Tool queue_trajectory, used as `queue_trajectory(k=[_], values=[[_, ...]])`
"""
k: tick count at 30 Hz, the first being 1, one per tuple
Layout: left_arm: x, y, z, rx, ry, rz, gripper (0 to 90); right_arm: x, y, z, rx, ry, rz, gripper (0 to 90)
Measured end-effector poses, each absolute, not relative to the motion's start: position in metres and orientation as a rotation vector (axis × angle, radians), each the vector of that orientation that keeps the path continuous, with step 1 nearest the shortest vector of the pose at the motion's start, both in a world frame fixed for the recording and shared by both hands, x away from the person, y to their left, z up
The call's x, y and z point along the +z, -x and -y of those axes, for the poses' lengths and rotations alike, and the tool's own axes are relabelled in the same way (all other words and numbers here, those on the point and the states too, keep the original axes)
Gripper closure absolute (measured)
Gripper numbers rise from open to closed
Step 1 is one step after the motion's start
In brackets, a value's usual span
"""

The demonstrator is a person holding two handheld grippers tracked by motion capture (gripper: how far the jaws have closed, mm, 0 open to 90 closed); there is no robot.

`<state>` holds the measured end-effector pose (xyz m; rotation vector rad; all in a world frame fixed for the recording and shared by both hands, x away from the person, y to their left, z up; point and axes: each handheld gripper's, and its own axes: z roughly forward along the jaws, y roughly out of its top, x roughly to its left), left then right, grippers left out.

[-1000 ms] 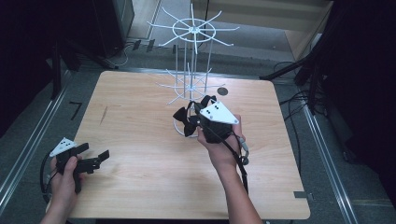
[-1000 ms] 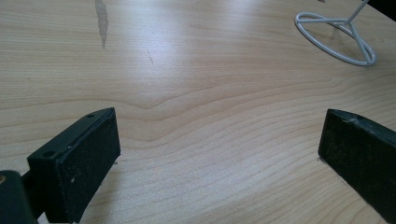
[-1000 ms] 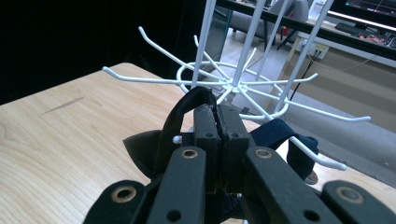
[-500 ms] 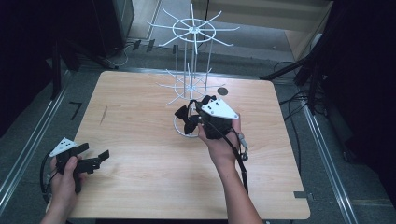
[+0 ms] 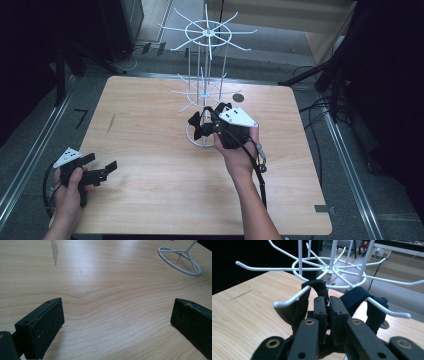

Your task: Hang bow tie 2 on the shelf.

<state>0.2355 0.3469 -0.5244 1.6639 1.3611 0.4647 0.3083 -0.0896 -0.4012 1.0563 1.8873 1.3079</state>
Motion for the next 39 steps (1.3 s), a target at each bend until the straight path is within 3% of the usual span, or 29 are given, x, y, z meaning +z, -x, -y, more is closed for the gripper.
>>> queue_trajectory(k=[6,20,27,39], values=[[-0.524,-0.235,-0.347,0.465,-1.664,-1.361,0.0,-0.405,-0.308,0.093,1.319,-1.061,-1.899,71.5],[-0.524,-0.235,-0.347,0.465,-1.666,-1.362,0.0,-0.417,-0.302,0.102,1.309,-1.081,-1.897,63.9],[-0.524,-0.235,-0.347,0.466,-1.666,-1.362,0.0,-0.425,-0.299,0.105,1.293,-1.071,-1.936,48.7],[-0.524,-0.235,-0.347,0.466,-1.665,-1.362,0.0,-0.433,-0.296,0.121,1.279,-1.128,-1.957,39.3]])
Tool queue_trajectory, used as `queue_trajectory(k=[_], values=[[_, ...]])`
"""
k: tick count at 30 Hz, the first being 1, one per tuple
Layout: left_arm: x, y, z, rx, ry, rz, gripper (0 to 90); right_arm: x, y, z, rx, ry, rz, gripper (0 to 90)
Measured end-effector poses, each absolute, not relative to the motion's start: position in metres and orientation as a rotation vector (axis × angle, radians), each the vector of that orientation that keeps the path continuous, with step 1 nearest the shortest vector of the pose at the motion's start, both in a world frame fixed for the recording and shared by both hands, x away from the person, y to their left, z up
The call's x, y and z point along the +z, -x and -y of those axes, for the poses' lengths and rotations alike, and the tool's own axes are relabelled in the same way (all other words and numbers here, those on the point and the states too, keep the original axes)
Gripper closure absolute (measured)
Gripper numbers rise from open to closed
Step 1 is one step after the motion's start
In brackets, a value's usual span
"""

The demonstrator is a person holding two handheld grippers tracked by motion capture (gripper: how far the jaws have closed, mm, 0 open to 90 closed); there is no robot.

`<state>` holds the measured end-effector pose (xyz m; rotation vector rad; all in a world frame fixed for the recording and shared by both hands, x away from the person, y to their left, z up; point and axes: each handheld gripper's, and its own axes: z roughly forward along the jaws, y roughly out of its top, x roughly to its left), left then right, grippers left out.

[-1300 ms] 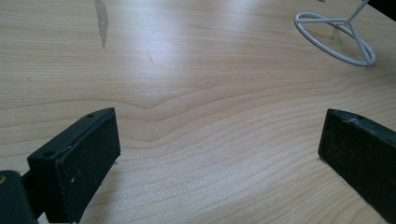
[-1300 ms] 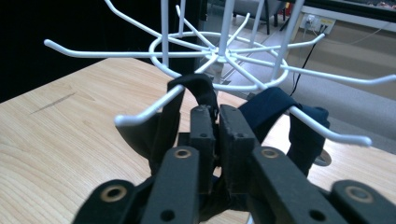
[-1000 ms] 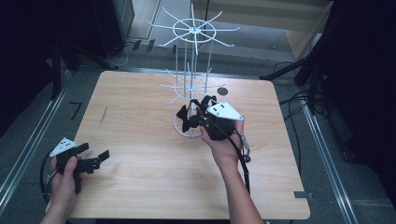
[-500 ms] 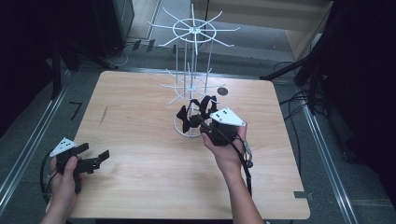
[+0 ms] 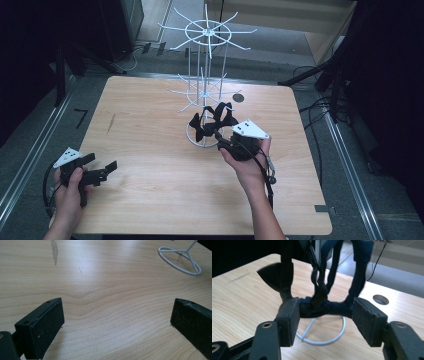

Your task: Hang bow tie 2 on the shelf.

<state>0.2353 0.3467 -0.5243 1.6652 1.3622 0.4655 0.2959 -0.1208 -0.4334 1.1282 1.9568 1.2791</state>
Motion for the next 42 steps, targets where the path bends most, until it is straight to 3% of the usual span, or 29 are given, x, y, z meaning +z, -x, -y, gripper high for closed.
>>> queue_trajectory(k=[6,42], values=[[-0.524,-0.235,-0.347,0.466,-1.668,-1.362,0.0,-0.44,-0.296,0.128,1.256,-1.151,-1.978,35.8],[-0.524,-0.235,-0.347,0.468,-1.666,-1.363,0.0,-0.469,-0.287,0.18,1.155,-1.256,-1.979,33.6]])
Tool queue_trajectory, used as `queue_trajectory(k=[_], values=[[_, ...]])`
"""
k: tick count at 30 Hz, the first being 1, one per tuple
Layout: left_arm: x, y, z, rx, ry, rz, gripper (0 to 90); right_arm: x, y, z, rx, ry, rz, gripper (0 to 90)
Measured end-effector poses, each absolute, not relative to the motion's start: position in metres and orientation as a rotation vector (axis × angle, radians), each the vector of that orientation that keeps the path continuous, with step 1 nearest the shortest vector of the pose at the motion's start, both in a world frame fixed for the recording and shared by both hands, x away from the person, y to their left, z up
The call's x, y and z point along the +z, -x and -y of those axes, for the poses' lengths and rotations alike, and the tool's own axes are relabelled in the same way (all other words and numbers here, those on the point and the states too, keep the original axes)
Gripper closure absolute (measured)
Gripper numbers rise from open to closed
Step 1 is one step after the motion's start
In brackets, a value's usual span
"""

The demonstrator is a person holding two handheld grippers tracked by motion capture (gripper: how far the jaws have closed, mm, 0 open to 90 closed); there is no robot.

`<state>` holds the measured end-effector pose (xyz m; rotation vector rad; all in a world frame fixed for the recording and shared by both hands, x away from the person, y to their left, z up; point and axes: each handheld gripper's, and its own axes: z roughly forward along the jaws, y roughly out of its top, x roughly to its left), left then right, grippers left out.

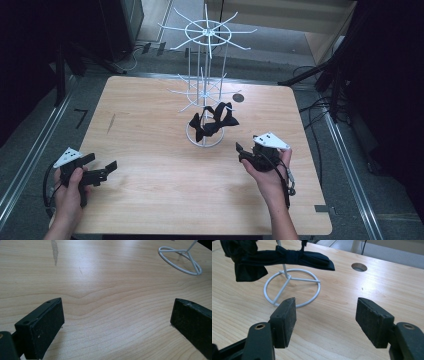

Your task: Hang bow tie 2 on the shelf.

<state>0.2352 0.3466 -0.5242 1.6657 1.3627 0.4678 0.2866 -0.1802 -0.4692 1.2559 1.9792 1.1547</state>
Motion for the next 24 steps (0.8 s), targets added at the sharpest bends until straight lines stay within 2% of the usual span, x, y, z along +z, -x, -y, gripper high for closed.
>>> queue_trajectory(k=[18,24], values=[[-0.524,-0.235,-0.346,0.469,-1.666,-1.363,0.0,-0.485,-0.28,0.209,1.101,-1.317,-1.972,30.3],[-0.524,-0.235,-0.346,0.47,-1.666,-1.363,0.0,-0.489,-0.276,0.219,1.105,-1.328,-1.968,25.7]])
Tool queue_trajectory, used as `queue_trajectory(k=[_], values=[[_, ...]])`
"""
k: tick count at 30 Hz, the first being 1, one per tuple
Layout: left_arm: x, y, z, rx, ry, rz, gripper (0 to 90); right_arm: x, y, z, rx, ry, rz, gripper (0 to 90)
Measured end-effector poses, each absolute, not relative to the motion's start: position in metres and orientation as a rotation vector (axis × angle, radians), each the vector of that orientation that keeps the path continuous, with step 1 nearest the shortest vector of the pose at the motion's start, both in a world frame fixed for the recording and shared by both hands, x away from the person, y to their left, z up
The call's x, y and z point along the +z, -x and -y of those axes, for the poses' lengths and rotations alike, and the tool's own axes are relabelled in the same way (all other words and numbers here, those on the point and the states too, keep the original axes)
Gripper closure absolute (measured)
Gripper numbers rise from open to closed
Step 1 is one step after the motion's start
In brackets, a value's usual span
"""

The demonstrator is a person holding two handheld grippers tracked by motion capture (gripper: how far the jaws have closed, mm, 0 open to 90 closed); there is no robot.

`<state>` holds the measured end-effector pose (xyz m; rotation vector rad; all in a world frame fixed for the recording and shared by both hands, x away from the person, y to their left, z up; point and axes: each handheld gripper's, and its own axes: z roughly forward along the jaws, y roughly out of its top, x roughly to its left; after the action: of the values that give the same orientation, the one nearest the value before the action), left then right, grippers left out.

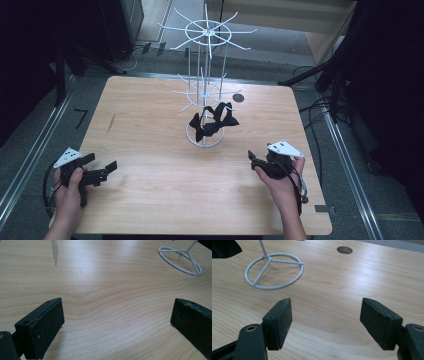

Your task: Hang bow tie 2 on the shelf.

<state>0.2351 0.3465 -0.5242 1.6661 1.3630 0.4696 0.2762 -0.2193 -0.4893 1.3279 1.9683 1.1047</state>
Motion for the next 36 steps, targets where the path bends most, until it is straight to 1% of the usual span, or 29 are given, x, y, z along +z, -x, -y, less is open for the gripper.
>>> queue_trajectory(k=[3,11,15,17,23,31,36], values=[[-0.524,-0.235,-0.347,0.469,-1.666,-1.362,0.0,-0.49,-0.274,0.225,1.096,-1.343,-1.961,22.4],[-0.524,-0.235,-0.346,0.47,-1.668,-1.362,0.0,-0.495,-0.267,0.243,1.076,-1.392,-1.945,19.2],[-0.524,-0.235,-0.346,0.47,-1.668,-1.361,0.0,-0.498,-0.264,0.254,1.078,-1.418,-1.93,16.8],[-0.524,-0.235,-0.346,0.469,-1.669,-1.363,0.0,-0.501,-0.261,0.261,1.078,-1.432,-1.93,14.2],[-0.524,-0.235,-0.346,0.469,-1.671,-1.364,0.0,-0.505,-0.256,0.275,1.082,-1.448,-1.93,11.0],[-0.524,-0.235,-0.346,0.469,-1.67,-1.362,0.0,-0.511,-0.25,0.29,1.087,-1.48,-1.918,9.2],[-0.524,-0.235,-0.346,0.47,-1.669,-1.363,0.0,-0.515,-0.243,0.307,1.078,-1.51,-1.9,8.6]])
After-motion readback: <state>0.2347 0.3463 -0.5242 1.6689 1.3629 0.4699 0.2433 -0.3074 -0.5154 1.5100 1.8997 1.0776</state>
